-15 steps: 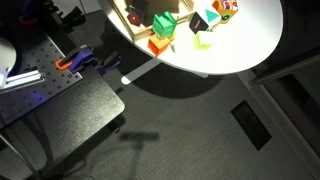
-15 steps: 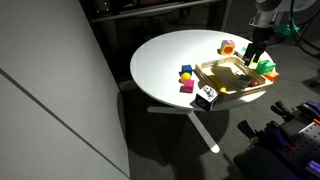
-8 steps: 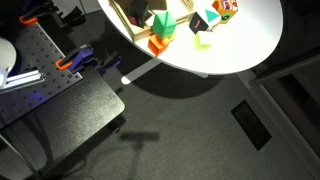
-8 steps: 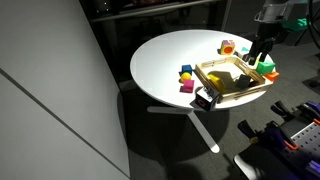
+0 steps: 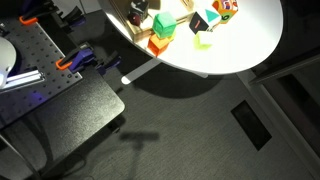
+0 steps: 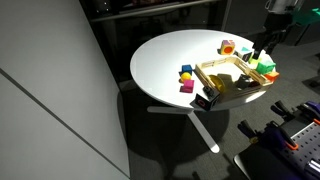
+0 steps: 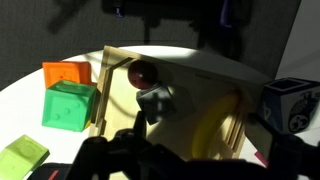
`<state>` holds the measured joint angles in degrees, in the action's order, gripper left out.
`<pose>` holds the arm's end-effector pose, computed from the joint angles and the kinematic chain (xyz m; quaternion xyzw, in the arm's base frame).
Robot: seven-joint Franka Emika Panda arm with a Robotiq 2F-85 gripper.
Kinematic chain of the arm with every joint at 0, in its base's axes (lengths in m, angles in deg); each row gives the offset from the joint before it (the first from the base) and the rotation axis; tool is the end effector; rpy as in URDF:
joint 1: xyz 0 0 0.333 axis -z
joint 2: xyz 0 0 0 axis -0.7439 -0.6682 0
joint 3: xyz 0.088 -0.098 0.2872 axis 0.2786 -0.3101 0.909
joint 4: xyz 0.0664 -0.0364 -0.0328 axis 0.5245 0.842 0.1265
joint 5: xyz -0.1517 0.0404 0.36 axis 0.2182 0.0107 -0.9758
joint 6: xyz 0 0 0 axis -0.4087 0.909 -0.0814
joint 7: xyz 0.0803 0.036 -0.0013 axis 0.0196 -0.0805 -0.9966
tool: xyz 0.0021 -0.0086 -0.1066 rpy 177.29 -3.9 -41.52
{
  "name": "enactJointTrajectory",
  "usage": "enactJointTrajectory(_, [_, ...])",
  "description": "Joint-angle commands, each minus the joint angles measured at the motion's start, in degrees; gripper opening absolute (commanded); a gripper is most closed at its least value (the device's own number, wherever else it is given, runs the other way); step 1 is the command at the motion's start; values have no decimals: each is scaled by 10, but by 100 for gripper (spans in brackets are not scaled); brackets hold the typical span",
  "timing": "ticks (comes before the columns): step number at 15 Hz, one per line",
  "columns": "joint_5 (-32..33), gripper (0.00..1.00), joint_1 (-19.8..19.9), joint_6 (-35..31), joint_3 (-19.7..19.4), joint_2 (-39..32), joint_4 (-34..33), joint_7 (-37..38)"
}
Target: Remove the yellow block from the box and put it on the table
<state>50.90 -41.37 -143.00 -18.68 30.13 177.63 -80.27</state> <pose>0.4386 -0.0566 0.3064 -0.9967 -0.0202 0.0589 0.0528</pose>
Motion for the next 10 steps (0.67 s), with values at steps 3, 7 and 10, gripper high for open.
enactJointTrajectory(3, [64, 100, -9, -35, -8, 46, 32, 80])
enactJointTrajectory(7, [53, 100, -13, -27, -13, 31, 20, 64])
enactJointTrajectory(10, [53, 100, -13, -27, -13, 31, 20, 64])
